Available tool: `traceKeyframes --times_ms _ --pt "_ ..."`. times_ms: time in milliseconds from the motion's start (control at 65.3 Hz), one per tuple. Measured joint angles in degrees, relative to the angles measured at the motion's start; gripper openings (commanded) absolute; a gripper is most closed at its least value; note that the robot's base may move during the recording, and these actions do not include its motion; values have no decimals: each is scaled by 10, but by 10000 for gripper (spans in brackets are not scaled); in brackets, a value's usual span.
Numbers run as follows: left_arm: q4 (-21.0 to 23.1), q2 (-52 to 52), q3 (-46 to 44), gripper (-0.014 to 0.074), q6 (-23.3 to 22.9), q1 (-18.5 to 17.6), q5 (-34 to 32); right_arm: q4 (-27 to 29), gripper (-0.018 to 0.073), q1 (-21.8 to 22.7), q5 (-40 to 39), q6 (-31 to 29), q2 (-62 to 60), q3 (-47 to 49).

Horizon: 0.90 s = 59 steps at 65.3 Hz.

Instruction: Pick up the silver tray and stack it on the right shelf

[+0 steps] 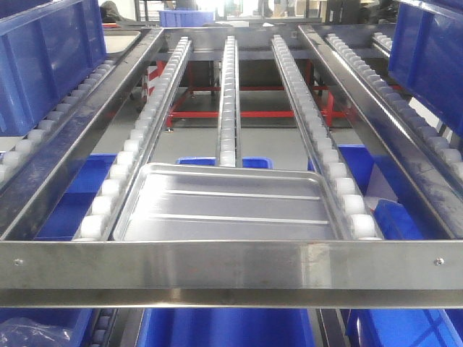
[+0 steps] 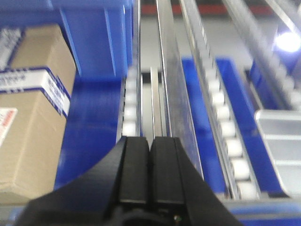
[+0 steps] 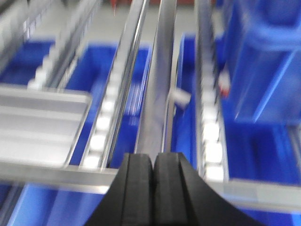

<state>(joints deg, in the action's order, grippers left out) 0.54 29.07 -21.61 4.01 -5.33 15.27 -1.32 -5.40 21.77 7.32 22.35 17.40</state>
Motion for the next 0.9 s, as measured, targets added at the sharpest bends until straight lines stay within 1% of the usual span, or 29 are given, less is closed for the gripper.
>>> traceKeyframes --times_ms 107,199,245,321,383,444,490,551,597,643,689,735,780,796,811,826,857,888,903 --pt "17 103 -72 -101 0 0 88 6 48 -19 48 0 101 69" --pt "60 180 -133 -101 0 0 166 13 48 -27 59 0 183 108" --pt "86 211 -157 -101 0 0 189 26 48 -28 59 0 216 119" --pt "132 253 -179 -101 0 0 205 52 48 -28 61 0 267 128" --pt "173 288 -187 -101 0 0 206 90 48 -28 61 0 300 130" --pt "198 318 -192 -101 1 0 204 135 48 -28 54 0 326 132" --pt "207 343 -197 -101 5 -3 205 161 50 -28 53 0 347 138" --pt "208 369 -212 -99 6 -12 210 180 58 -28 62 1 381 152" --pt "208 386 -225 -92 7 -28 211 186 57 -28 74 1 408 169" --pt "209 401 -237 -93 7 -52 208 189 57 -30 84 1 435 189" --pt "201 417 -251 -93 -2 -87 195 188 57 -36 89 1 460 209" --pt "170 436 -268 -93 -40 -125 184 185 57 -47 89 1 488 235" --pt "122 456 -284 -93 -95 -159 180 184 59 -60 86 3 507 256" --pt "105 462 -289 -93 -123 -169 179 184 59 -64 85 5 512 261" --pt "78 472 -296 -93 -143 -183 179 184 60 -70 83 7 520 269" --pt "60 478 -300 -93 -174 -192 179 184 60 -74 80 12 525 273" --pt "16 492 -310 -93 -213 -214 179 184 60 -83 75 19 535 283" --pt "-23 514 -326 -93 -266 -232 182 183 60 -92 66 33 551 296" --pt "-37 522 -332 -93 -281 -239 183 181 60 -98 63 38 556 300"
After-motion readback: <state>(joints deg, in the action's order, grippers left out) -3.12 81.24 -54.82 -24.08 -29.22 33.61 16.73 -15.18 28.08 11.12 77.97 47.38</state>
